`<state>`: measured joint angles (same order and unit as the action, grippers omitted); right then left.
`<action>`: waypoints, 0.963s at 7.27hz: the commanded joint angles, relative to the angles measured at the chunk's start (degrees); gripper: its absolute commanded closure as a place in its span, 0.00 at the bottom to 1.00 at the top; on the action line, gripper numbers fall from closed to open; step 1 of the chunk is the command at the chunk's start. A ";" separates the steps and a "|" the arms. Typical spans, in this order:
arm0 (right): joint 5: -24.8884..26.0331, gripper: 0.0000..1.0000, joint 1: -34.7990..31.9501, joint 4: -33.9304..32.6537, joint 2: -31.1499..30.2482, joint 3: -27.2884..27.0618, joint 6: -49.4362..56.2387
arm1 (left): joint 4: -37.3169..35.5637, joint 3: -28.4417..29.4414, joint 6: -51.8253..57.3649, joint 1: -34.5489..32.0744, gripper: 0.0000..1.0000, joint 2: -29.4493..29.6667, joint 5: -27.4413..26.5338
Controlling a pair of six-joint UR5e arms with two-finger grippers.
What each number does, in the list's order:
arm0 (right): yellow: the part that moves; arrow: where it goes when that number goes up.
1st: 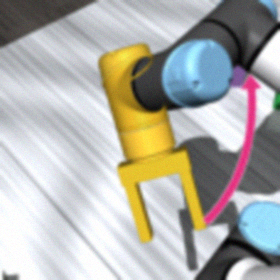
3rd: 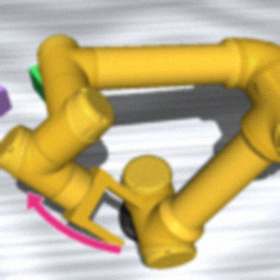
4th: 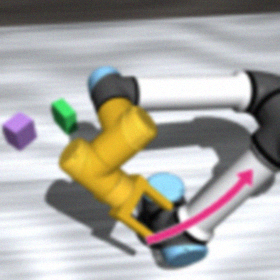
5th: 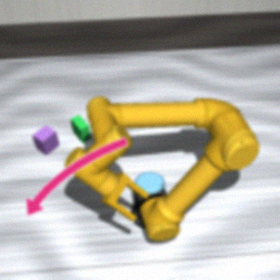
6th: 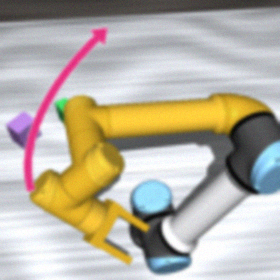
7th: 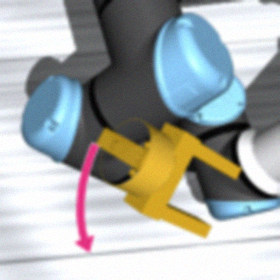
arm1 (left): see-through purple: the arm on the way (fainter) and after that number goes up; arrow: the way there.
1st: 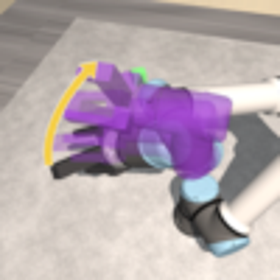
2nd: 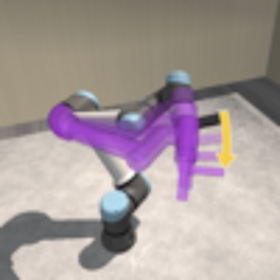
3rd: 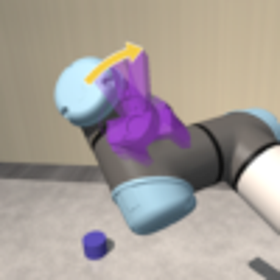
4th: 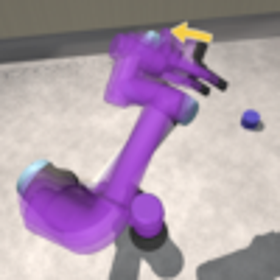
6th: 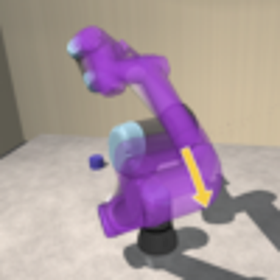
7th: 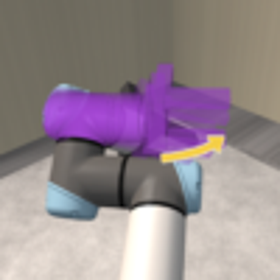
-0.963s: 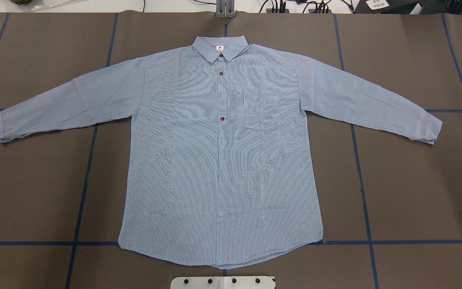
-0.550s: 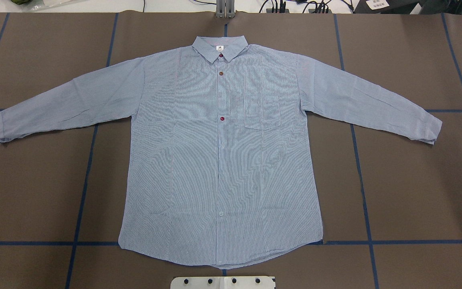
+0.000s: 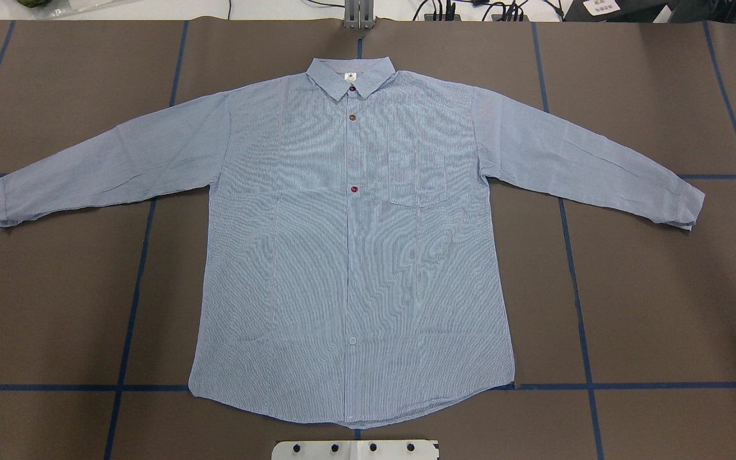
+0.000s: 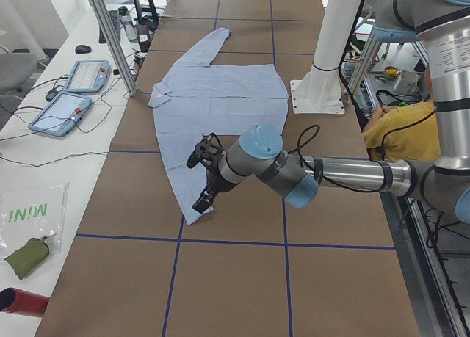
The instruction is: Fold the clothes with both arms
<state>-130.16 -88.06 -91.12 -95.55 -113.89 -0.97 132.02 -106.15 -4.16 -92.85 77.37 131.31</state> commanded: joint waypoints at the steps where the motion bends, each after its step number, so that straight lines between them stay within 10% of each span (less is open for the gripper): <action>1: -0.87 0.00 0.00 9.85 0.89 4.00 -4.90 | 6.84 4.71 -3.54 0.38 0.00 4.97 0.26; 3: -0.53 0.00 6.37 27.69 -0.25 8.66 -20.08 | 7.11 4.90 -3.75 0.39 0.00 4.81 0.53; 5: 18.33 0.00 24.94 45.23 -2.35 9.90 -49.94 | 7.11 4.90 -3.66 0.39 0.00 4.81 0.53; 7: 24.60 0.05 31.11 65.69 -4.20 21.62 -61.49 | 7.20 4.90 -3.66 0.39 0.00 4.81 0.53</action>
<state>-109.26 -60.72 -38.31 -98.36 -99.18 -54.83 139.15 -101.25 -7.82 -92.46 82.18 131.83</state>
